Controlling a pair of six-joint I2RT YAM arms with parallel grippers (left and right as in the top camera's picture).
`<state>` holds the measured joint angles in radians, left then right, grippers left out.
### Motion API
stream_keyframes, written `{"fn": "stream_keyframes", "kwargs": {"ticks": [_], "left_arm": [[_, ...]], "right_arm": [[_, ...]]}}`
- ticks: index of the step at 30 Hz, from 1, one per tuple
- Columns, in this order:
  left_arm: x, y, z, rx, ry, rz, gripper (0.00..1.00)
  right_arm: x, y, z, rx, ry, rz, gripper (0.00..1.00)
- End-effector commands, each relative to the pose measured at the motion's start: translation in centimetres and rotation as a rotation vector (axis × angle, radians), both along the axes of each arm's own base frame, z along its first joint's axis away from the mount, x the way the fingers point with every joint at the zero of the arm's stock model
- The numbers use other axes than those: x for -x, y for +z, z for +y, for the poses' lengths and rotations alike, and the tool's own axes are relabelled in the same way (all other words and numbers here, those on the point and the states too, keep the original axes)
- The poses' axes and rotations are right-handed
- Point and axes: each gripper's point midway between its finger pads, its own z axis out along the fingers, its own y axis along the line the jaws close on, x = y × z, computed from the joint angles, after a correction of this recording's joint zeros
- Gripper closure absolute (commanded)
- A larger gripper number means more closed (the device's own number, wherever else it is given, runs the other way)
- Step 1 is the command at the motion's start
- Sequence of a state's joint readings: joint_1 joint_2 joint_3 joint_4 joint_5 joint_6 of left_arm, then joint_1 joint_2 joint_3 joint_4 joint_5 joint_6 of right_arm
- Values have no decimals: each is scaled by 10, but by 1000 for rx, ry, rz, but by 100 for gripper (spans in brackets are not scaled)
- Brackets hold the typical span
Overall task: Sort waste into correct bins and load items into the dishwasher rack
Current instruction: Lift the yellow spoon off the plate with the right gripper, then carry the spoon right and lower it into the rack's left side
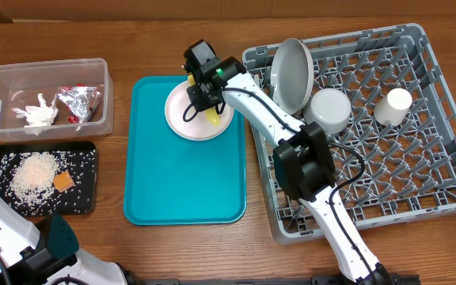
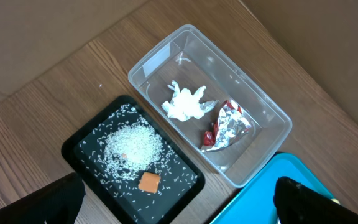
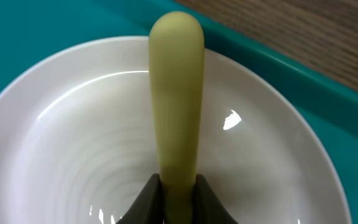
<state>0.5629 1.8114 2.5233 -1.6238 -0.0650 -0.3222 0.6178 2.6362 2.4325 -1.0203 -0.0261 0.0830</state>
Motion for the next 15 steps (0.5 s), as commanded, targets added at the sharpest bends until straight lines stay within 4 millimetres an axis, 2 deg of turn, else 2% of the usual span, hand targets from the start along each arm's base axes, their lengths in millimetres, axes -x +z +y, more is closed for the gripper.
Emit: {"fn": "stream_keyframes", "kwargs": {"ticks": [1, 5, 8, 11, 15], "left_arm": [[-1, -4, 3, -4, 4, 17, 0], [-1, -4, 3, -4, 4, 17, 0], [-1, -4, 3, -4, 4, 17, 0], [-1, -4, 3, -4, 4, 17, 0], [-1, -4, 3, -4, 4, 17, 0]], "right_arm": [[-8, 23, 9, -38, -2, -38, 96], [-11, 57, 7, -46, -9, -69, 96], [-13, 91, -5, -38, -46, -102, 96], [-12, 126, -30, -21, -101, -123, 96], [-7, 155, -67, -9, -159, -111, 96]]}}
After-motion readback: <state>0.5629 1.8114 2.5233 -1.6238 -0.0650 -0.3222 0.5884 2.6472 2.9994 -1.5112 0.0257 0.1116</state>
